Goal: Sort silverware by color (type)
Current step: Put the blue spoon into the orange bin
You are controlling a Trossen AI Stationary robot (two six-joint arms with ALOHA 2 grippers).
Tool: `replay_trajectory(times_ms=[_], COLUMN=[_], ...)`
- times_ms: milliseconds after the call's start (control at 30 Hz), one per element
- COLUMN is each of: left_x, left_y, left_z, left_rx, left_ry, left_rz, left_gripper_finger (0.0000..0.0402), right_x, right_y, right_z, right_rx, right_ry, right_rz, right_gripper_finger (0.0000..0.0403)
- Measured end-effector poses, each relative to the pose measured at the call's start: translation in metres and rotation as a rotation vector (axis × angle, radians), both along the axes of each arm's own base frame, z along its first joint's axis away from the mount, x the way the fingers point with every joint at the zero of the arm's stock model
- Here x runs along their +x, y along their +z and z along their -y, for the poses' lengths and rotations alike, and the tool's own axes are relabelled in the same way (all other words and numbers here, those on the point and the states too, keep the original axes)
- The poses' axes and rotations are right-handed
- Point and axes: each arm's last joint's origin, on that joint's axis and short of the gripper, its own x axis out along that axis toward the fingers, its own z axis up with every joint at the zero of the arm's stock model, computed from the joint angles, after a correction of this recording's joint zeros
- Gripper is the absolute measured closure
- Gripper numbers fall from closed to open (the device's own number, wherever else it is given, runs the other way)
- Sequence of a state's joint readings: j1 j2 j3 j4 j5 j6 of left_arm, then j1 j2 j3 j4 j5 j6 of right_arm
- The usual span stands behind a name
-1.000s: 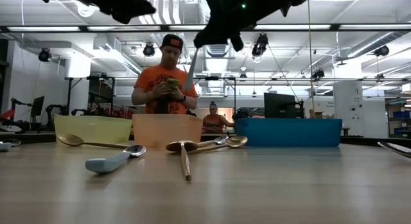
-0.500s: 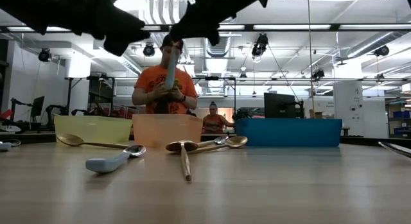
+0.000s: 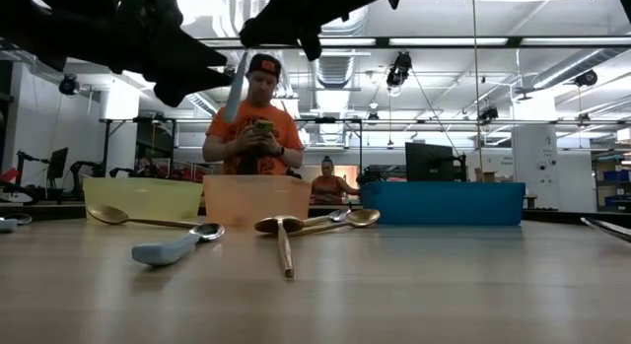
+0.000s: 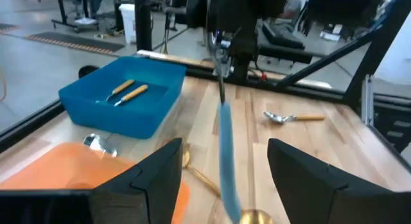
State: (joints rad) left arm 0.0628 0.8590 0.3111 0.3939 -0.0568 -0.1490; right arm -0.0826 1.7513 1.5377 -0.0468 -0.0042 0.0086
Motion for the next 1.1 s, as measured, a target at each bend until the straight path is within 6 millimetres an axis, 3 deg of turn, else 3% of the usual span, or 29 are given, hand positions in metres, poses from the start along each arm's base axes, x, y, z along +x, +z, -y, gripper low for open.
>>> replay_trajectory(times_ms=[300, 433, 567, 733, 800, 933, 1100], left_x=[0.011, 0.015, 0.016, 0.016, 0.016, 0.015, 0.014], left_y=[-0.011, -0.016, -0.017, -0.017, -0.016, -0.014, -0.012], left_z=[0.0, 0.0, 0.0, -0.001, -0.002, -0.003, -0.007], left_rx=[-0.023, -0.025, -0.025, -0.025, -0.031, -0.02, -0.003], left_ry=[-0.017, -0.018, -0.018, 0.008, 0.031, 0.098, 0.212], left_rz=[-0.039, -0.062, -0.063, -0.063, -0.053, -0.04, -0.016], left_gripper_finger=[0.0194, 0.0215, 0.027, 0.038, 0.0384, 0.0386, 0.0386], right_x=[0.012, 0.013, 0.013, 0.013, 0.013, 0.013, 0.012], right_y=[-0.005, -0.006, -0.006, -0.006, -0.006, -0.006, -0.007], right_z=[-0.005, -0.005, -0.004, -0.004, -0.003, -0.002, 0.001], right_rx=[-0.065, -0.067, -0.075, -0.08, -0.076, -0.061, -0.086], right_ry=[0.031, 0.028, 0.03, 0.027, 0.024, -0.042, -0.157], right_rz=[0.062, 0.062, 0.064, 0.063, 0.066, 0.069, 0.056], right_gripper_finger=[0.0394, 0.0394, 0.0394, 0.0394, 0.039, 0.036, 0.0294])
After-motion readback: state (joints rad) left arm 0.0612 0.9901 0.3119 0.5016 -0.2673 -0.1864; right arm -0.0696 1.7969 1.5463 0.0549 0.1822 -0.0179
